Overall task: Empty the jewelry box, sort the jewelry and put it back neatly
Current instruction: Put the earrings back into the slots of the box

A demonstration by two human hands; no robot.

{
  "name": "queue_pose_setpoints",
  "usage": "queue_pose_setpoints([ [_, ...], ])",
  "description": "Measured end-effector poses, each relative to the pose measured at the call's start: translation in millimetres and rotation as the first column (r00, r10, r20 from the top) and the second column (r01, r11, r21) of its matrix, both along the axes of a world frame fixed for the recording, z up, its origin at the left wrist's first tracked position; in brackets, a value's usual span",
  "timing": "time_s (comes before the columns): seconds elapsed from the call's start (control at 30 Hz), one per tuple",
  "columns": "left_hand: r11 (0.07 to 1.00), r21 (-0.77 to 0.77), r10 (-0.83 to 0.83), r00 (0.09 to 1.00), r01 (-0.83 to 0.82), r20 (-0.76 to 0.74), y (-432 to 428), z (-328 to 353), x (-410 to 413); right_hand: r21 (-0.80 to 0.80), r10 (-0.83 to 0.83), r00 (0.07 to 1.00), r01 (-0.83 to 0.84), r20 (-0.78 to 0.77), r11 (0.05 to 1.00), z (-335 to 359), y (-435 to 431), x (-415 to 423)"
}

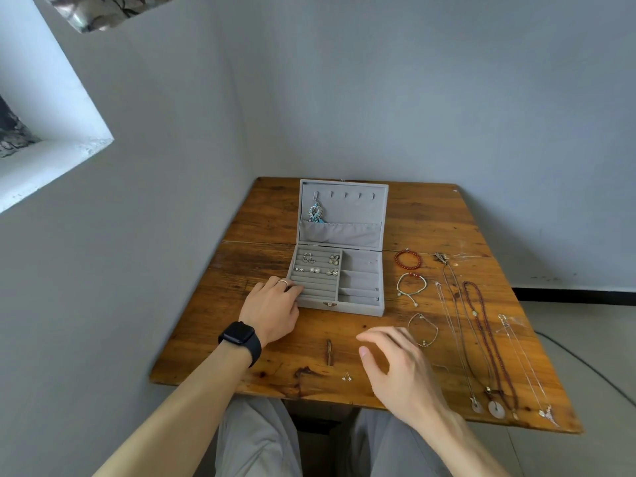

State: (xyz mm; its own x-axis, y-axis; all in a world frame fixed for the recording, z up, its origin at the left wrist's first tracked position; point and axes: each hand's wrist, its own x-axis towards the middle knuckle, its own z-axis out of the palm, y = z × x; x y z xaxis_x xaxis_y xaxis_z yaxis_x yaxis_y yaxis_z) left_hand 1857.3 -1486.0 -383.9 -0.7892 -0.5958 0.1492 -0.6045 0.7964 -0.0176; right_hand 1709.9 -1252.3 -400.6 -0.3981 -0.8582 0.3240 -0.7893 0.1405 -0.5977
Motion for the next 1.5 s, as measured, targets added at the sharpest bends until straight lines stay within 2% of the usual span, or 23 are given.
queue_pose_setpoints([
  [0.1, 1.000, 0.005, -0.010, 1.000, 0.010, -0.029, 5, 4, 3, 0.033, 0.005, 1.000, -0.004, -0.028, 0.999, -8, 10, 10],
  [0.23, 0.999, 0.047, -0.013, 0.978, 0.023, -0.210, 32, 8, 13, 0.113, -0.013, 0.993, 0.027, -0.117, 0.993, -18, 16, 19],
  [0.33, 0.985, 0.168, 0.025, 0.946, 0.031, -0.323, 66, -2, 25, 0.114, -0.043, 0.981, 0.066, -0.189, 0.991, -22, 15, 24],
  [0.47, 0.943, 0.321, 0.049, 0.918, 0.088, -0.394, 110, -22, 34, 0.095, -0.075, 0.970, 0.100, -0.233, 0.990, -27, 12, 29],
  [0.73, 0.945, 0.322, 0.075, 0.919, 0.059, -0.387, 138, -38, 21, 0.084, -0.073, 0.964, 0.098, -0.257, 0.992, -27, 14, 34],
  [0.9, 0.954, 0.292, 0.042, 0.926, 0.075, -0.375, 133, -40, 21, 0.049, -0.089, 0.977, 0.100, -0.196, 0.994, -18, 15, 28],
  [1.17, 0.919, 0.363, 0.309, 0.854, -0.155, -0.419, 68, -34, 51, -0.003, -0.063, 0.993, 0.063, -0.103, 0.998, 11, -38, 4],
  [1.27, 0.892, 0.374, 0.402, 0.821, -0.252, -0.405, 49, -37, 60, 0.026, -0.042, 0.991, 0.045, -0.126, 0.999, 21, -76, -4],
  [1.5, 0.910, 0.292, 0.405, 0.779, -0.294, -0.479, 49, -52, 62, 0.214, 0.035, 0.978, 0.009, -0.204, 0.977, 28, -142, -10],
])
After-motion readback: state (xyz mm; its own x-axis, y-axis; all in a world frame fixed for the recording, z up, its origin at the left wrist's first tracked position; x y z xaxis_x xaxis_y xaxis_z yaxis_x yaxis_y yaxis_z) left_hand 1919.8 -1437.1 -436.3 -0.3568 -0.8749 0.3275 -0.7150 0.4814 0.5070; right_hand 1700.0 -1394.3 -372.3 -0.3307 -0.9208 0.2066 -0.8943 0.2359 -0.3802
